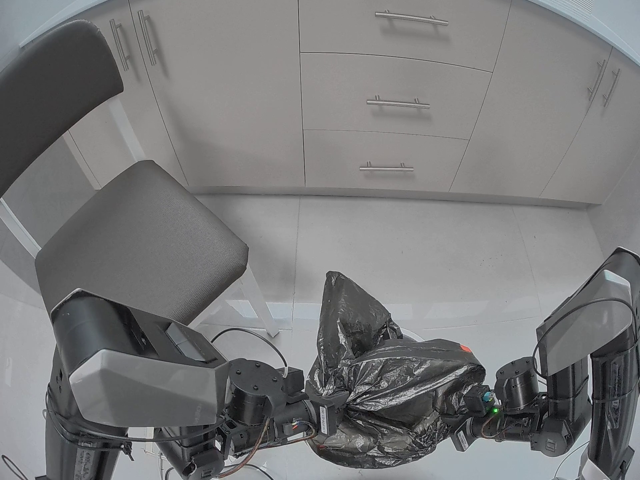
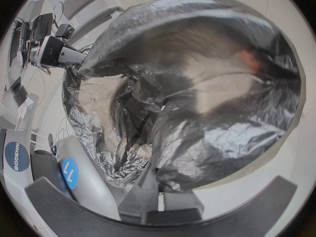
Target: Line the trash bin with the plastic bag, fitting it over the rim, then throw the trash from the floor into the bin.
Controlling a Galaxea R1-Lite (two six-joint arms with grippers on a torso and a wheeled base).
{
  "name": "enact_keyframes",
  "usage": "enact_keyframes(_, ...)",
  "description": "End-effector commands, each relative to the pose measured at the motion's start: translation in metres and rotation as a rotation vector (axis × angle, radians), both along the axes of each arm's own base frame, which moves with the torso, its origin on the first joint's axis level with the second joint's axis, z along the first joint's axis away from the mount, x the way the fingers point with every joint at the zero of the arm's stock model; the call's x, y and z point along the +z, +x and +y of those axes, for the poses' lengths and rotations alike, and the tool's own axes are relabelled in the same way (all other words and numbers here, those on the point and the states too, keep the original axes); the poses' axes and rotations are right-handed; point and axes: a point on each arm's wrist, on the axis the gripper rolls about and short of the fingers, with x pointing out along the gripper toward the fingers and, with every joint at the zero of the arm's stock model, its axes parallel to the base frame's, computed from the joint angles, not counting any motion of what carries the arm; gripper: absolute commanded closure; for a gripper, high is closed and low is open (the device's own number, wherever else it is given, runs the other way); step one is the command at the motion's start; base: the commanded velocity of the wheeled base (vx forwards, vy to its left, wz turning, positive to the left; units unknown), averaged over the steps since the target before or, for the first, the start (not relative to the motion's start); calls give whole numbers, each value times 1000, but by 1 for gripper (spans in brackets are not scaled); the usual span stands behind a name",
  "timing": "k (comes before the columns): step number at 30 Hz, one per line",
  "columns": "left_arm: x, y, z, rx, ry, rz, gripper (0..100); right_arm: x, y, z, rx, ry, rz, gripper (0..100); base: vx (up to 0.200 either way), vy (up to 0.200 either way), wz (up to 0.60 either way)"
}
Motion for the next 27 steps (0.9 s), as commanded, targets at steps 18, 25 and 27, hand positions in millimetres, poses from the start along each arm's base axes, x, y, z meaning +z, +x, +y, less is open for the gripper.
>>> enact_keyframes(18, -4, -4, 5, 2, 23, 21, 100, -24, -10, -2, 50, -88, 88, 100, 0, 0, 0)
enact_keyframes(25, -7, -4, 4, -1, 30, 24, 100, -36, -17, 0, 70, -175, 133, 100, 0, 0, 0)
enact_keyframes(27, -8, -4, 4, 1, 31, 25, 100, -37, -18, 0, 70, -177, 135, 100, 0, 0, 0)
